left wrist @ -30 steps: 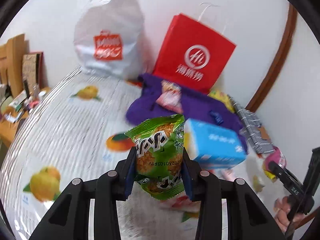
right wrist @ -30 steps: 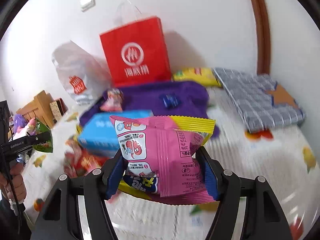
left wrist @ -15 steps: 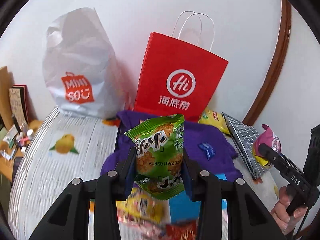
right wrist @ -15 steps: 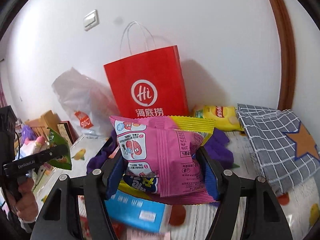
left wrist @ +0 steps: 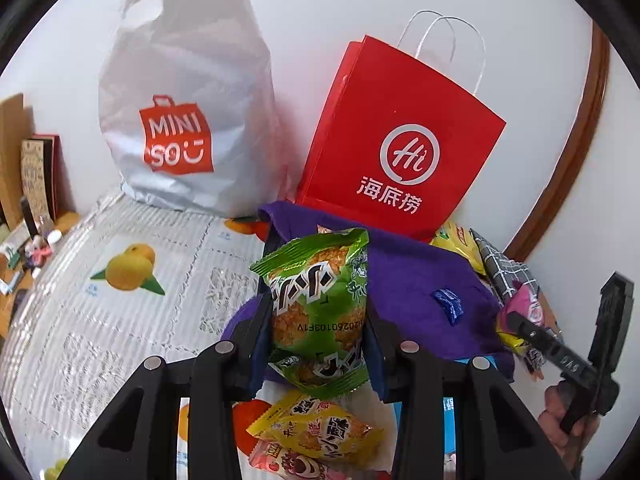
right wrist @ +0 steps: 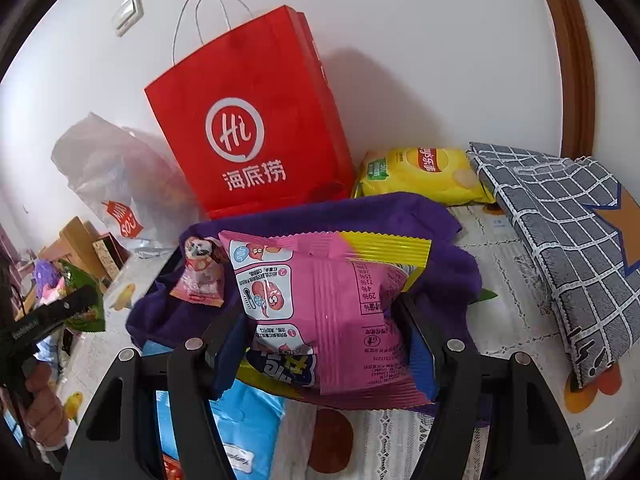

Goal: Organize snacks
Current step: 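Lift both held bags and carry them toward the purple towel, then lower the pink bag onto the towel and open the right tool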

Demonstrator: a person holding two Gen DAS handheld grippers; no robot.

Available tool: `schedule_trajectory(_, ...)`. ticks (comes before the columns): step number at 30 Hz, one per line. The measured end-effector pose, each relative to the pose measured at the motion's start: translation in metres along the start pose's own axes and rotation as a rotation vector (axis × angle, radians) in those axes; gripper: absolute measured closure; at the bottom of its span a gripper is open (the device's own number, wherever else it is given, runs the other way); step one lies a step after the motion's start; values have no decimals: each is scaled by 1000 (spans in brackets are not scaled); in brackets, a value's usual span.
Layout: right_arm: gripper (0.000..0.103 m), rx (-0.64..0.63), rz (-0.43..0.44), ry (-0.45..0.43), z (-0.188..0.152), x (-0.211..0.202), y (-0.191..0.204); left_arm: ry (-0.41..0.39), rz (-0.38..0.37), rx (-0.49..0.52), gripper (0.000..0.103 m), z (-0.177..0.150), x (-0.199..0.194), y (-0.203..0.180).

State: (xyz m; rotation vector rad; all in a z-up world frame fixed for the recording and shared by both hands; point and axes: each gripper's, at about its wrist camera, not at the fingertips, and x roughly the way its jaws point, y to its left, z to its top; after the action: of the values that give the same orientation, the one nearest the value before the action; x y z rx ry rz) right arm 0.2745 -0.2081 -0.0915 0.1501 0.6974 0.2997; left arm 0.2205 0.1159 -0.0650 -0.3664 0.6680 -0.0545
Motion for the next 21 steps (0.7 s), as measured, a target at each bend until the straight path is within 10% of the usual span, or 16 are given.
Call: schedule_trajectory(21, 35, -76, -25, 8, 11, 19, 23, 46, -42, 47, 65, -13, 7, -18)
